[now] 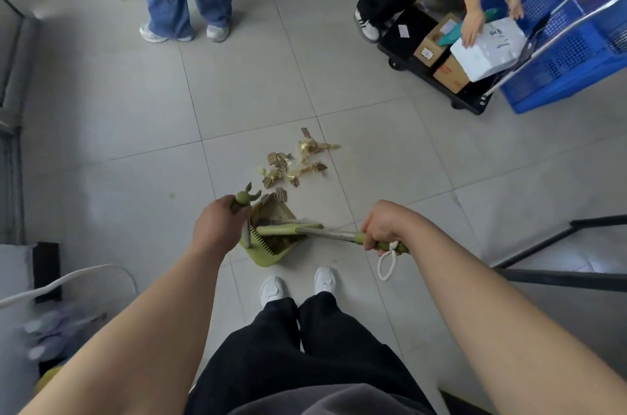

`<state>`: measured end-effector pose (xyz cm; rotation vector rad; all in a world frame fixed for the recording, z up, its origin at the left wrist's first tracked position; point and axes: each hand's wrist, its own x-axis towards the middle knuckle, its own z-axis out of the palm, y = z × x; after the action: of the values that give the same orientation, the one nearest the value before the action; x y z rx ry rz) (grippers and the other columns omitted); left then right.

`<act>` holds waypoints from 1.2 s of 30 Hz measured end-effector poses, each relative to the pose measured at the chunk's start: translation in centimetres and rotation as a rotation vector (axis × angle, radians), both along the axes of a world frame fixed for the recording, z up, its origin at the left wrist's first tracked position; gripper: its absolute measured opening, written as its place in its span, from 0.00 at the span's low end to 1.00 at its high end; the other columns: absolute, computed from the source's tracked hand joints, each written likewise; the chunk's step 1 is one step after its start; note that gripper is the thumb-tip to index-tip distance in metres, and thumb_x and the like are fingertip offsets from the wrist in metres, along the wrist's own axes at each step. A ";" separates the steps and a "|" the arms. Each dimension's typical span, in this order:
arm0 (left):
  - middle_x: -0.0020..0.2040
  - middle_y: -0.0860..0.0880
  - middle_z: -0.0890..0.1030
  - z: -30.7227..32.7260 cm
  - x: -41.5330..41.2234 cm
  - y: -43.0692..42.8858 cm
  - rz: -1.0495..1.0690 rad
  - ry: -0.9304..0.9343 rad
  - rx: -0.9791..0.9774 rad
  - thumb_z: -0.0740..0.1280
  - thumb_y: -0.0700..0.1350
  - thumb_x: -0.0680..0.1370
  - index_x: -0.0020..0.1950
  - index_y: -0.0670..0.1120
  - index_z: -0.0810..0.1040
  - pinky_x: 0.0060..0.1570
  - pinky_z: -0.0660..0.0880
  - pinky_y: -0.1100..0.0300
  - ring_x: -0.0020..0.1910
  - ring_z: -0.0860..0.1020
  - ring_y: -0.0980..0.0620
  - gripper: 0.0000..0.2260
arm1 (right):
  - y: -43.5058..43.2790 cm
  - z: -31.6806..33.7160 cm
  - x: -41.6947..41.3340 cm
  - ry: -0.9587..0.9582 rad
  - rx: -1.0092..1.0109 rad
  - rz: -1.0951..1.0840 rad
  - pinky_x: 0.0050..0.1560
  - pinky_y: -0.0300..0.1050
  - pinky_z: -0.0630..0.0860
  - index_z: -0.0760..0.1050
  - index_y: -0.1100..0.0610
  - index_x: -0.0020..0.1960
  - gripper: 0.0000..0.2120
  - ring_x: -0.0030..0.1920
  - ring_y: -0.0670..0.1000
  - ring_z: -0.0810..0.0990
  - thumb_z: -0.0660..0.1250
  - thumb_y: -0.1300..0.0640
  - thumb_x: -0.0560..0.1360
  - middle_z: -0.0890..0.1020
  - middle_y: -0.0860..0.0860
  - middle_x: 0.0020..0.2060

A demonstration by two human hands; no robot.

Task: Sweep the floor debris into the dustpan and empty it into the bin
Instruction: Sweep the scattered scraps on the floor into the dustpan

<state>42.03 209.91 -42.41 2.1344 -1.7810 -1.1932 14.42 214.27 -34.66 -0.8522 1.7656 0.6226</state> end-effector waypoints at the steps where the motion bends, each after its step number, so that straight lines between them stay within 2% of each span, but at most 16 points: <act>1: 0.41 0.46 0.80 0.0 0.2 0.1 -0.001 0.003 0.000 0.65 0.51 0.78 0.51 0.46 0.79 0.35 0.66 0.57 0.41 0.76 0.42 0.10 | -0.1 0.2 -0.3 -0.003 0.001 -0.007 0.40 0.46 0.75 0.76 0.65 0.64 0.19 0.39 0.56 0.77 0.69 0.59 0.74 0.81 0.58 0.43; 6: 0.37 0.47 0.77 0.1 1.3 0.8 0.047 0.008 -0.015 0.66 0.50 0.78 0.50 0.44 0.78 0.31 0.64 0.58 0.37 0.73 0.44 0.10 | -0.6 1.7 -2.6 0.030 -0.109 -0.091 0.35 0.41 0.72 0.77 0.63 0.62 0.17 0.36 0.56 0.78 0.70 0.64 0.73 0.83 0.62 0.47; 9: 0.36 0.47 0.76 0.0 1.5 1.1 0.078 0.009 -0.018 0.66 0.50 0.78 0.50 0.44 0.79 0.30 0.63 0.58 0.36 0.73 0.44 0.10 | -1.0 1.5 -3.2 0.060 -0.138 -0.120 0.35 0.41 0.70 0.77 0.63 0.62 0.17 0.38 0.56 0.77 0.69 0.63 0.74 0.84 0.62 0.51; 14: 0.37 0.47 0.77 -0.3 1.6 1.5 0.081 -0.004 -0.018 0.65 0.51 0.78 0.51 0.45 0.79 0.31 0.64 0.58 0.38 0.74 0.43 0.10 | -1.8 -0.5 -2.8 0.083 -0.221 -0.188 0.35 0.40 0.73 0.80 0.65 0.56 0.14 0.37 0.55 0.81 0.71 0.64 0.70 0.84 0.59 0.38; 16: 0.37 0.47 0.77 -0.4 1.5 1.6 0.083 -0.008 -0.020 0.65 0.50 0.78 0.51 0.45 0.79 0.30 0.64 0.58 0.38 0.74 0.43 0.09 | -2.0 -1.2 -2.1 0.083 -0.214 -0.174 0.31 0.37 0.71 0.80 0.66 0.54 0.12 0.30 0.52 0.79 0.71 0.63 0.72 0.82 0.55 0.29; 18: 0.35 0.48 0.75 -0.5 1.3 1.7 0.094 -0.009 -0.011 0.65 0.50 0.78 0.49 0.44 0.78 0.29 0.63 0.59 0.36 0.73 0.44 0.09 | -1.9 -1.8 -1.4 0.096 -0.156 -0.160 0.27 0.35 0.66 0.78 0.65 0.52 0.10 0.19 0.49 0.72 0.69 0.61 0.74 0.77 0.52 0.20; 20: 0.33 0.48 0.74 -0.6 1.2 1.8 0.110 0.002 0.003 0.65 0.49 0.78 0.48 0.43 0.78 0.28 0.63 0.59 0.35 0.72 0.45 0.09 | -1.6 -2.6 -0.8 0.089 -0.120 -0.148 0.25 0.35 0.65 0.78 0.66 0.54 0.11 0.15 0.49 0.68 0.68 0.60 0.75 0.76 0.52 0.18; 24: 0.34 0.46 0.75 -0.8 1.4 1.7 0.138 0.021 0.013 0.66 0.49 0.78 0.47 0.42 0.78 0.30 0.65 0.58 0.35 0.72 0.45 0.10 | -0.8 -2.9 -0.3 0.031 -0.008 -0.087 0.21 0.39 0.70 0.77 0.67 0.52 0.10 0.14 0.50 0.69 0.66 0.60 0.76 0.76 0.50 0.16; 27: 0.35 0.45 0.76 -0.9 1.5 1.4 0.136 0.028 0.014 0.66 0.49 0.78 0.48 0.41 0.78 0.32 0.66 0.56 0.36 0.72 0.44 0.11 | -0.6 -1.9 -1.5 0.046 -0.025 -0.075 0.21 0.38 0.70 0.78 0.69 0.55 0.13 0.19 0.51 0.69 0.67 0.62 0.74 0.78 0.52 0.18; 29: 0.34 0.46 0.75 -0.8 1.4 1.1 0.130 0.027 0.027 0.66 0.49 0.78 0.48 0.41 0.78 0.33 0.66 0.56 0.35 0.72 0.44 0.11 | -0.8 -0.8 -2.3 0.073 -0.056 -0.035 0.23 0.37 0.70 0.80 0.66 0.57 0.14 0.25 0.53 0.72 0.68 0.61 0.74 0.80 0.53 0.23; 31: 0.35 0.46 0.75 -0.6 1.1 0.9 0.122 0.032 0.035 0.65 0.49 0.78 0.49 0.42 0.78 0.34 0.67 0.56 0.36 0.72 0.43 0.10 | -1.1 0.3 -2.9 0.086 -0.074 0.041 0.35 0.40 0.77 0.80 0.64 0.58 0.14 0.33 0.53 0.76 0.68 0.60 0.74 0.84 0.54 0.35; 33: 0.38 0.45 0.77 -0.5 0.8 0.8 0.118 0.043 0.038 0.65 0.48 0.78 0.50 0.42 0.78 0.36 0.68 0.56 0.38 0.74 0.43 0.10 | -1.5 1.1 -3.4 0.093 -0.099 0.065 0.48 0.45 0.79 0.80 0.62 0.58 0.15 0.36 0.53 0.79 0.70 0.60 0.73 0.86 0.57 0.45; 36: 0.40 0.44 0.78 -0.5 0.9 0.8 0.110 0.049 0.047 0.65 0.48 0.78 0.52 0.42 0.78 0.37 0.69 0.56 0.40 0.74 0.42 0.10 | -2.1 2.6 -4.0 0.083 -0.152 0.061 0.44 0.44 0.76 0.80 0.61 0.58 0.15 0.33 0.53 0.80 0.72 0.63 0.71 0.85 0.60 0.49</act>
<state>42.91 210.71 -42.89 2.1780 -1.6088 -1.2599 10.39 212.14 -32.10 -0.9994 1.8862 0.5762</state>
